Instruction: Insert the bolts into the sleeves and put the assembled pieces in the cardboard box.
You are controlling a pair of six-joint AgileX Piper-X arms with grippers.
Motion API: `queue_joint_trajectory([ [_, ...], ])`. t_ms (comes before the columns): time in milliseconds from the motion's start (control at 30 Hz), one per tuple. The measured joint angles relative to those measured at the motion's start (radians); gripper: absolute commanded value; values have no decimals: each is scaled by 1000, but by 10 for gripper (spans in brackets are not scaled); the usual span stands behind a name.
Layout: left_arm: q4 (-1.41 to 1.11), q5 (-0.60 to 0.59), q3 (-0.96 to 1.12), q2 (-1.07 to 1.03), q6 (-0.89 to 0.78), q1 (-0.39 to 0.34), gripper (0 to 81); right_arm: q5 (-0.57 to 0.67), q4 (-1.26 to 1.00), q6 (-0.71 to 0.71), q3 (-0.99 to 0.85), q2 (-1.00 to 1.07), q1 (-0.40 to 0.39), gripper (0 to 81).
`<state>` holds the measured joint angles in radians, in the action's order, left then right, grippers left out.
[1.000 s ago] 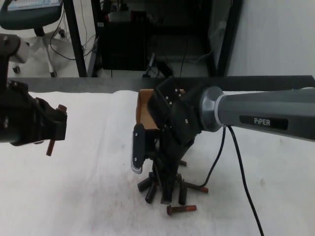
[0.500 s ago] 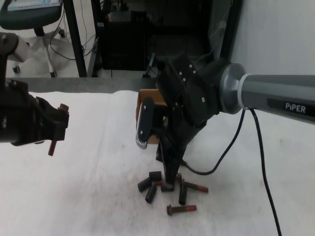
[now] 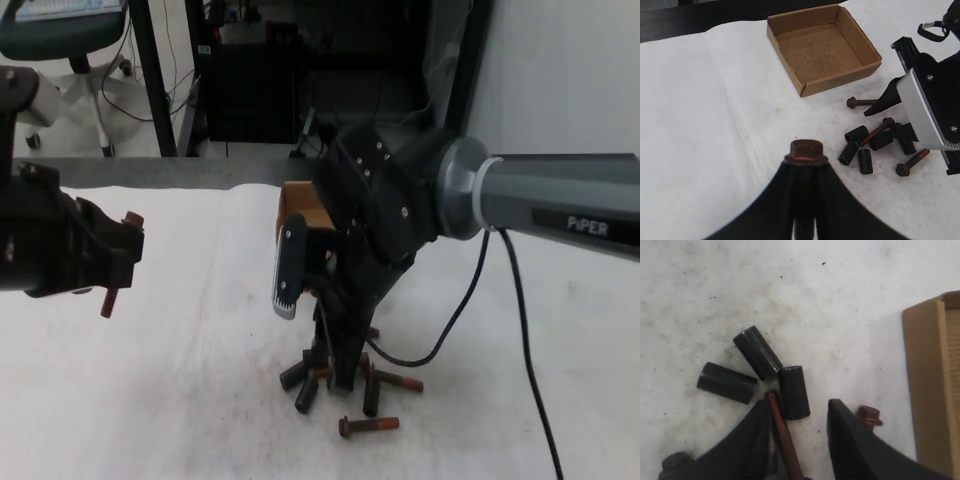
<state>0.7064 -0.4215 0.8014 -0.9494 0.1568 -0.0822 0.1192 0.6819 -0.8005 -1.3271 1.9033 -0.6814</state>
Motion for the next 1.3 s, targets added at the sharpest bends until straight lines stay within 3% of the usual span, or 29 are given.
queue_joint_trajectory([
  [400, 0, 0, 0, 0, 0, 0, 3, 21, -25, 0, -2, 47, -53, 351],
  [1300, 42, 0, 0, 0, 30, 0, 3, 35, -50, -2, -14, 115, -54, 310],
])
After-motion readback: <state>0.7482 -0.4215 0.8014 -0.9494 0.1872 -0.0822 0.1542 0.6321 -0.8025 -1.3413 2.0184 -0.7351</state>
